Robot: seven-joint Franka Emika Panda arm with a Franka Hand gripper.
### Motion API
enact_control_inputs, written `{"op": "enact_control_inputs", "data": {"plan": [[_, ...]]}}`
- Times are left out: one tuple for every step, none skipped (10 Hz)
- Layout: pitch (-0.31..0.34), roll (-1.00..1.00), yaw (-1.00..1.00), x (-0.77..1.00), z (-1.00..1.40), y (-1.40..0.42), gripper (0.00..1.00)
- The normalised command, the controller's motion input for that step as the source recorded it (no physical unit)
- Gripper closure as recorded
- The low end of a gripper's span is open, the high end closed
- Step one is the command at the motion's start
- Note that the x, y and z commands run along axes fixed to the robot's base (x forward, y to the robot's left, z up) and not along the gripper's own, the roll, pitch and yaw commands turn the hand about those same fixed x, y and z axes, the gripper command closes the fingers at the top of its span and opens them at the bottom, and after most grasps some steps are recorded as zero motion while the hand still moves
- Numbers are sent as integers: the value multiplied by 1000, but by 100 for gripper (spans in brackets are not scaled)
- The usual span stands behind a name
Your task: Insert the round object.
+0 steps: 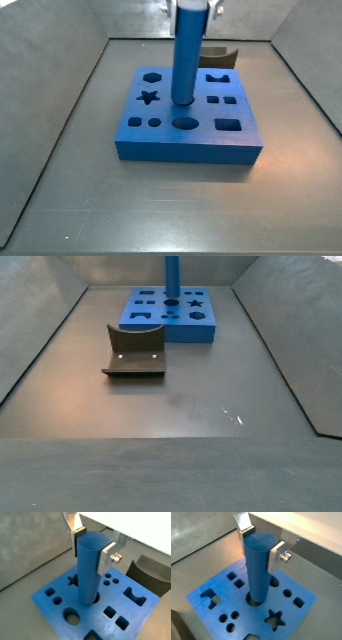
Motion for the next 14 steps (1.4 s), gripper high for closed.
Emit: {"op": "enact_control_inputs", "data": {"plan": [[63,0,-71,189,-134,109,100],[24,-6,-63,120,-151,137,100],[4,0,-77,0,-157,194,100],[-3,0,-69,-146,-183,163,100],[-63,-53,-3,-200,-203,26,100],[-51,-109,0,-63,-246,0,100],[-43,-116,-6,0,-277,0,100],[-24,-116,-26,0,-291,0,100],[-50,-83,-17,-26,-269,0,100],[-127,-31,0,-269,-203,0,100],[-156,0,0,-294,-177,-37,100],[-180,0,80,-317,-149,-97,100],[-204,10,143,-334,-137,-100,100],[-210,14,157,-331,-211,-109,100]]}}
